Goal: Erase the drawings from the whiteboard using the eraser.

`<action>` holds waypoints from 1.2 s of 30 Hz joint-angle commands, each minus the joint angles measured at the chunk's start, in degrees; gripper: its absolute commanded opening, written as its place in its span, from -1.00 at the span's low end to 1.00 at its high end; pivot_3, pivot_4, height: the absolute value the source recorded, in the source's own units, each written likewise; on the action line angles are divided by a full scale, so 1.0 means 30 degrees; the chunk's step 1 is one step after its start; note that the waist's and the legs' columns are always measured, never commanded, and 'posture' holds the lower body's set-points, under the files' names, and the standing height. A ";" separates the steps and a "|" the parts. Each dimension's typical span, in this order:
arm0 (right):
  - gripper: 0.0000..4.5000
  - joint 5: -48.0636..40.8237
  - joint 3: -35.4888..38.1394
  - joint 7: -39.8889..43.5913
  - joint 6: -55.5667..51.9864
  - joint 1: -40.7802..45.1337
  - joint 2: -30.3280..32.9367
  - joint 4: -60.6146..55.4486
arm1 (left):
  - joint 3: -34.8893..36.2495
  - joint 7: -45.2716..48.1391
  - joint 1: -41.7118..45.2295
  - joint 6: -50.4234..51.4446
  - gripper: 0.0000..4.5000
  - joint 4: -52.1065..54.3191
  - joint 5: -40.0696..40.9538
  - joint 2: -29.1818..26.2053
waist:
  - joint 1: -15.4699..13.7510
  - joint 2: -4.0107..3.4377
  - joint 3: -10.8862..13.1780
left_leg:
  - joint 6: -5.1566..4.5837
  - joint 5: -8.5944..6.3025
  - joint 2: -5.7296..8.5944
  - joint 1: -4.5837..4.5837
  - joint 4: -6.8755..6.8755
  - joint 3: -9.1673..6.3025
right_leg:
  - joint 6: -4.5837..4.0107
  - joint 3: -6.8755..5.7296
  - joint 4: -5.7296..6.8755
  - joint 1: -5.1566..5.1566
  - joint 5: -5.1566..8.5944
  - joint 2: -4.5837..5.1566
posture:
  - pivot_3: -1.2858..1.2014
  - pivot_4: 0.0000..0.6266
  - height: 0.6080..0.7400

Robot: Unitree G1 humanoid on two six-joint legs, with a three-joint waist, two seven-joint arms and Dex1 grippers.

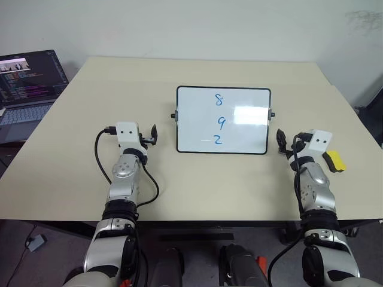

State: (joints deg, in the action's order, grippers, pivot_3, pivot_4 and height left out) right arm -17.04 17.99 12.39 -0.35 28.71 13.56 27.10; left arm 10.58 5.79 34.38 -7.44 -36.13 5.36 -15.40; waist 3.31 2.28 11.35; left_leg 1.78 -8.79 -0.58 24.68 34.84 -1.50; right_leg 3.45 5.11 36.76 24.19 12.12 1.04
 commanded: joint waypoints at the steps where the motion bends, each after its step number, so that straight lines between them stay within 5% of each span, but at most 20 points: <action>1: 0.98 -0.0172 0.0078 0.0111 0.0192 0.0245 0.0222 -0.0896 | -0.0164 0.0109 0.0202 0.0422 1.00 0.0621 -0.0124 -0.0117 | 0.0001 0.0000 0.0000 | 0.0000 0.0000 0.0000 0.0000 0.0000 -0.0001 | 0.0000 0.0000 0.0000 0.0000 0.0000 0.0000 | 0.03 -0.52 1.00; 21: 0.98 -0.0235 -0.0265 0.0539 -0.0600 -0.0108 0.0410 -0.2163 | -0.0130 0.0208 0.0062 0.0513 1.00 0.0732 -0.0165 -0.0116 | 0.0003 0.0000 0.0000 | 0.0000 0.0000 -0.0001 0.0000 0.0000 0.0002 | 0.0001 0.0003 0.0002 0.0003 -0.0001 0.0000 | 0.03 -0.52 1.00; 36: 0.98 -0.0893 0.0134 0.0856 -0.6012 -0.0444 0.3076 -0.6062 | -0.2211 1.4157 0.1932 1.0824 1.00 1.0542 0.6575 -0.5894 | -0.0022 -0.0003 0.0006 | 0.0002 -0.0002 -0.0009 0.0017 -0.0003 0.0012 | -0.0015 0.0006 -0.0025 0.0022 0.0010 0.0007 | 0.03 -0.52 1.00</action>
State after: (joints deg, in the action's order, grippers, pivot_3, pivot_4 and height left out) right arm -19.11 17.11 14.82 -17.50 27.36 21.75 11.18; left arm 5.72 45.43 39.44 22.96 -7.38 23.24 -32.95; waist 3.24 2.27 11.37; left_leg 1.79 -8.80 -0.60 24.73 34.83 -1.46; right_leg 3.40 5.13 36.65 24.23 12.15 1.07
